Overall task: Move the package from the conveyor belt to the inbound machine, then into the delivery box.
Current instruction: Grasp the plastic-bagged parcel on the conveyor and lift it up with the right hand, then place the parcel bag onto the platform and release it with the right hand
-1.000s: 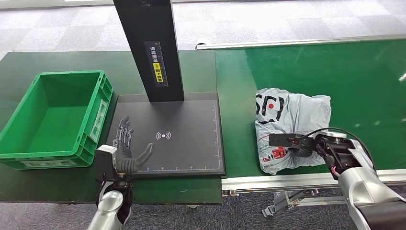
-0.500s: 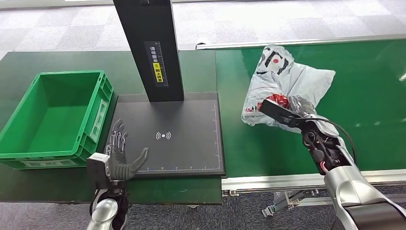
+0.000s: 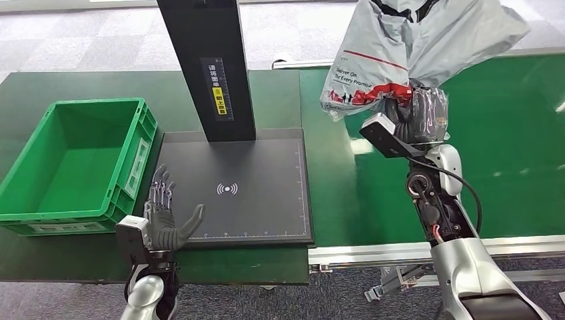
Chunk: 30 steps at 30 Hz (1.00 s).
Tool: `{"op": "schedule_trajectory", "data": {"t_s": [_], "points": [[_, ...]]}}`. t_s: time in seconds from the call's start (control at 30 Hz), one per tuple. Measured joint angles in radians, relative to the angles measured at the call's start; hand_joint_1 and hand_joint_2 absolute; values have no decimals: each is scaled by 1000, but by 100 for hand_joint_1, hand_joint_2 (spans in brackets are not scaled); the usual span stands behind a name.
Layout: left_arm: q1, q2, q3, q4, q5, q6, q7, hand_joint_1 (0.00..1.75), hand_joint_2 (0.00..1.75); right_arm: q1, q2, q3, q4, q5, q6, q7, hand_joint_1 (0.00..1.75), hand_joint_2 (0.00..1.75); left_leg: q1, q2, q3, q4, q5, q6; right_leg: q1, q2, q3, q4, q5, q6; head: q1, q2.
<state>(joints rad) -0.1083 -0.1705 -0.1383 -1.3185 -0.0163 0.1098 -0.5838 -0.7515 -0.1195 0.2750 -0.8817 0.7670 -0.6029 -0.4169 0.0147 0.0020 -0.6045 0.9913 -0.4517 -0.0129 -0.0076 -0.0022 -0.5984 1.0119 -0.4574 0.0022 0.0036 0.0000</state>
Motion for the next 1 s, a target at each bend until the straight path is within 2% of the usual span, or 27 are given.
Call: {"op": "schedule_trajectory", "data": {"t_s": [0.17, 0.3, 0.47, 0.73, 0.83, 1.0], "points": [[-4, 1, 0, 6, 4, 4, -6, 0, 175, 22, 27, 45, -72, 15, 24, -71, 175, 175, 0, 1, 0, 0, 0, 0, 0, 0, 0, 0, 0, 0, 0, 0], [-15, 0, 0, 10, 5, 11, -14, 0, 175, 26, 63, 151, -82, 79, 74, -106, 175, 175, 0, 2, 1, 0, 0, 0, 0, 1, 0, 0, 0, 0, 0, 0], [-20, 0, 0, 16, 6, 14, -20, 0, 175, 29, 97, 253, -81, 90, 82, -115, 175, 175, 1, 2, 0, 0, 0, 0, 1, 1, 0, 0, 0, 0, 0, 0], [-22, 1, 1, 19, 6, 21, -22, 0, 175, 28, 102, 302, -77, 80, 89, -120, 175, 175, 0, 1, 0, 0, 0, 0, 0, 1, 0, 0, 0, 0, 0, 0], [-22, 1, 2, 19, 6, 30, -24, 0, 175, 17, 111, 337, -65, 90, 154, -148, 175, 175, 1, 3, 0, 0, 0, 0, 1, 2, 0, 0, 0, 0, 0, 0], [-27, -2, 3, 20, 4, 32, -23, 0, 175, -27, 175, 468, 27, 37, 381, -177, 175, 175, 2, 3, 1, -1, 0, -1, 2, 2, 0, 0, -1, -1, 0, 0]]}}
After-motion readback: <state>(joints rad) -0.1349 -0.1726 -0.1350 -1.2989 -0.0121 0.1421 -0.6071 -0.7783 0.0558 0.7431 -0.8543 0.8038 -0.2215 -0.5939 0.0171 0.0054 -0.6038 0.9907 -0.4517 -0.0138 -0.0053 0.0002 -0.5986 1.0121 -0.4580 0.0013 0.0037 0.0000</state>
